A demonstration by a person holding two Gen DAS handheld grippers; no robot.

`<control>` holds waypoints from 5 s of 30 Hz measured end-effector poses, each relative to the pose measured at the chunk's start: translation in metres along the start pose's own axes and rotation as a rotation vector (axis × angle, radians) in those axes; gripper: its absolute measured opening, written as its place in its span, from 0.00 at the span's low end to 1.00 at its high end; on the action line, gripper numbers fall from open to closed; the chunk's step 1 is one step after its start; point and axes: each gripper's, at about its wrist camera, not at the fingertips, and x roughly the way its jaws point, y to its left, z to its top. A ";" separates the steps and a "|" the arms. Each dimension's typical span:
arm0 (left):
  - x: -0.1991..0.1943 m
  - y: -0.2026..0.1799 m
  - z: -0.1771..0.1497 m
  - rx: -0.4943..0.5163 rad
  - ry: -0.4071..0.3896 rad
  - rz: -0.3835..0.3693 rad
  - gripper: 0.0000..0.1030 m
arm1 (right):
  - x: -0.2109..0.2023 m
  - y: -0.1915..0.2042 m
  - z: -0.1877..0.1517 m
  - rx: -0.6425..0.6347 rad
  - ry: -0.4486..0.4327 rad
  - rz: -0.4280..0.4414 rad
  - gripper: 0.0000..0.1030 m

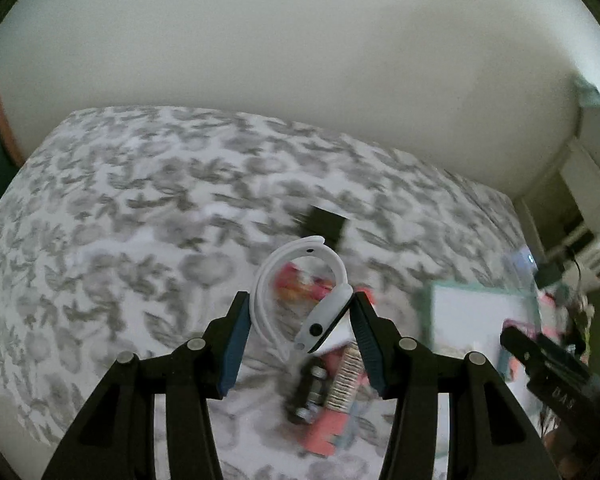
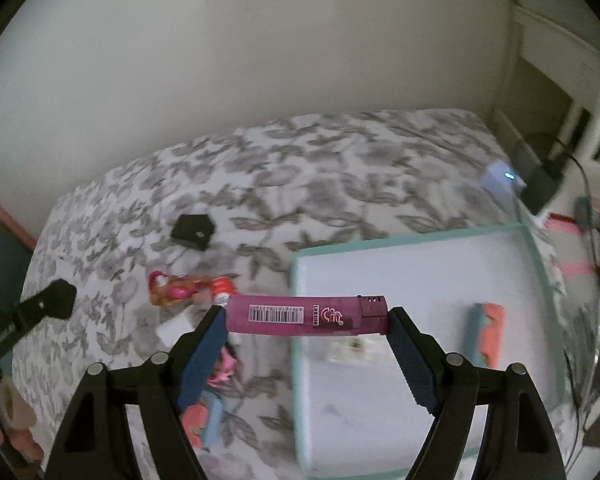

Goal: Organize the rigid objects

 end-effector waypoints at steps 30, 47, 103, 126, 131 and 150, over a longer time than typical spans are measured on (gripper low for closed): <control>0.051 -0.201 -0.096 0.427 0.176 -0.037 0.51 | 0.010 -0.124 -0.030 0.164 0.108 -0.094 0.80; 0.081 -0.206 -0.114 0.439 0.274 -0.020 0.51 | 0.056 -0.130 -0.048 0.146 0.264 -0.108 0.81; 0.053 -0.122 -0.047 0.112 0.163 0.030 0.70 | 0.034 -0.117 -0.035 0.104 0.177 -0.137 0.85; 0.038 -0.085 -0.027 0.039 0.041 0.063 0.94 | 0.027 -0.096 -0.031 0.075 0.104 -0.105 1.00; 0.026 -0.061 -0.015 0.039 -0.009 0.078 0.94 | 0.026 -0.075 -0.029 0.028 0.089 -0.080 1.00; 0.008 0.085 -0.012 -0.212 0.027 0.178 0.93 | 0.047 0.048 -0.043 -0.183 0.110 0.121 1.00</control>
